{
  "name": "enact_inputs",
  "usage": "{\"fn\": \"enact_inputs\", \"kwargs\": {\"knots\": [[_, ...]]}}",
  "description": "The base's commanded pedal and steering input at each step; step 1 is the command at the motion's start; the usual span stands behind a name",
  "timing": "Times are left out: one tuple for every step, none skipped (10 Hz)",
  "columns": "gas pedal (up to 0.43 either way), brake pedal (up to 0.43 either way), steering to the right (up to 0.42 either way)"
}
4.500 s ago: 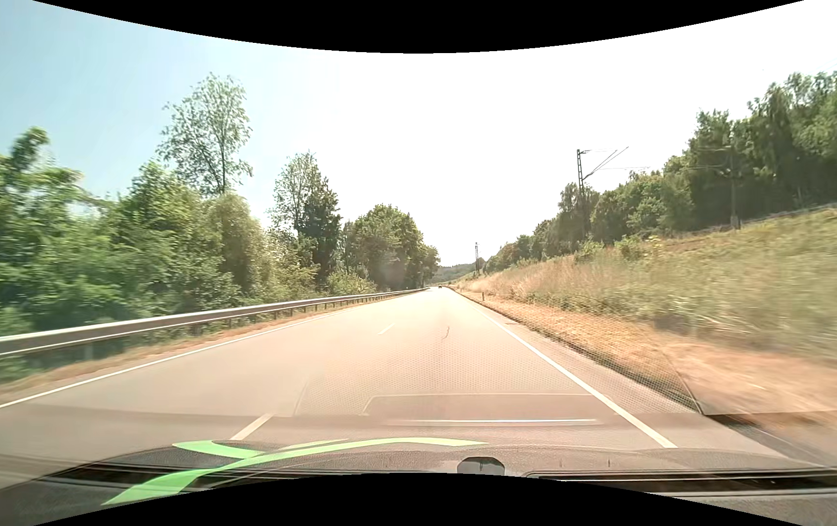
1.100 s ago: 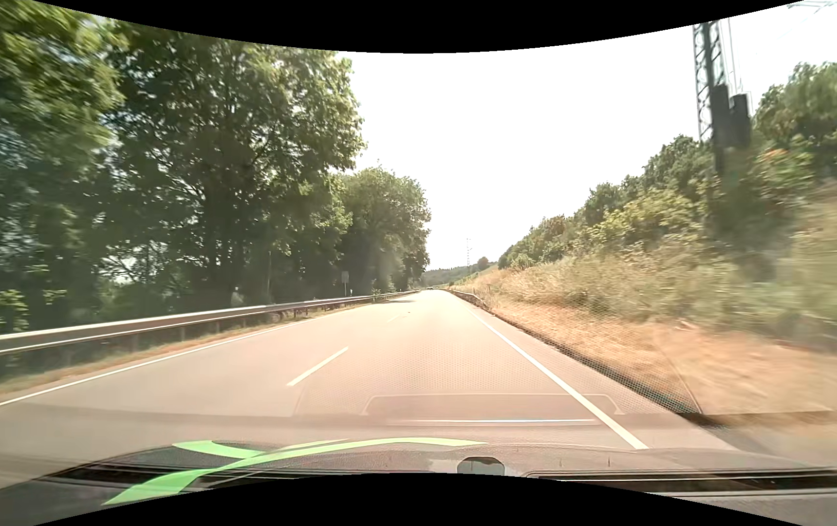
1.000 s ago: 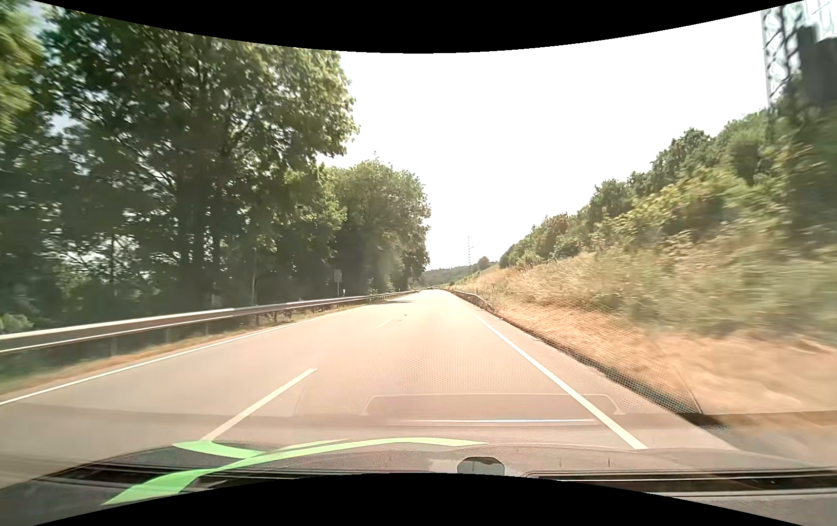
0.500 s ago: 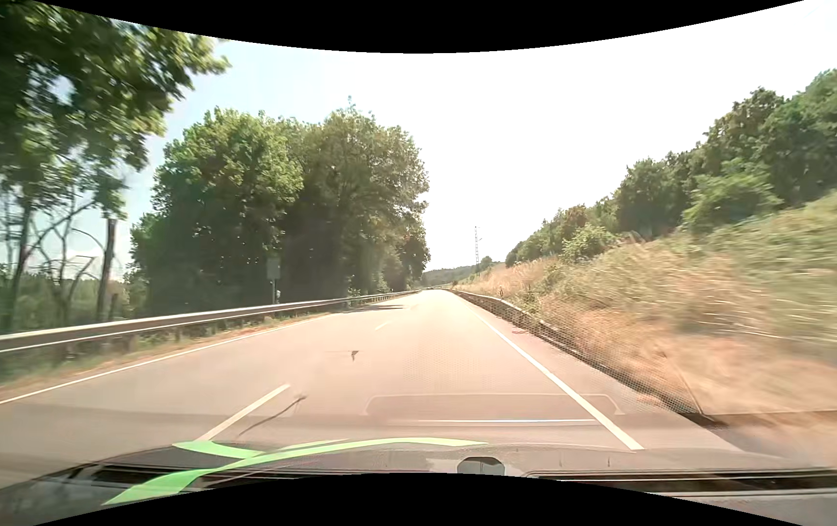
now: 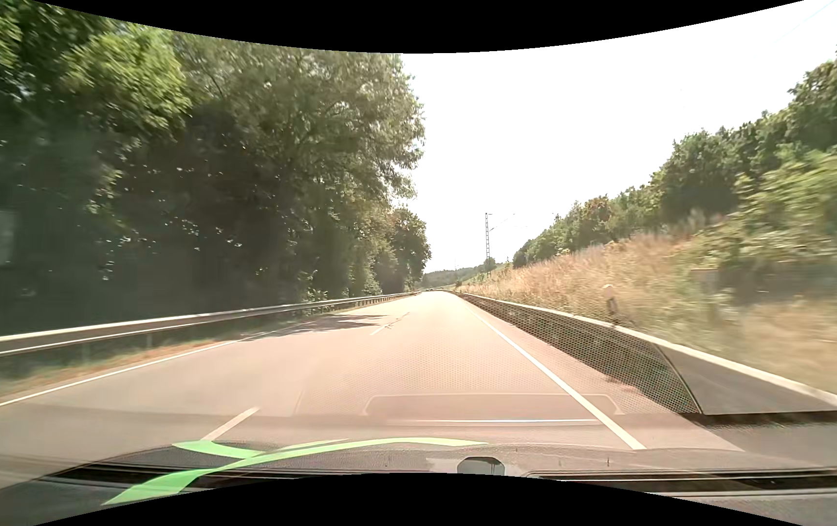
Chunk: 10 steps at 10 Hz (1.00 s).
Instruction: Follow the waypoints while adhering to traffic rules and regulations
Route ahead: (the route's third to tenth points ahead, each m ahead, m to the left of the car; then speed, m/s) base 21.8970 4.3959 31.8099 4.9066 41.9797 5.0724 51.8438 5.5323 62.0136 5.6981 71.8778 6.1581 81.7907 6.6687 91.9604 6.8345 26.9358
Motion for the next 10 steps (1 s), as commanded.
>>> {"fn": "enact_inputs", "kwargs": {"knots": [[0.280, 0.000, -0.004], [0.280, 0.000, -0.004], [0.287, 0.000, -0.004], [0.287, 0.000, -0.003], [0.287, 0.000, -0.003], [0.287, 0.000, -0.004], [0.287, 0.000, -0.003], [0.287, 0.000, -0.004], [0.287, 0.000, -0.003], [0.287, 0.000, -0.003]]}}
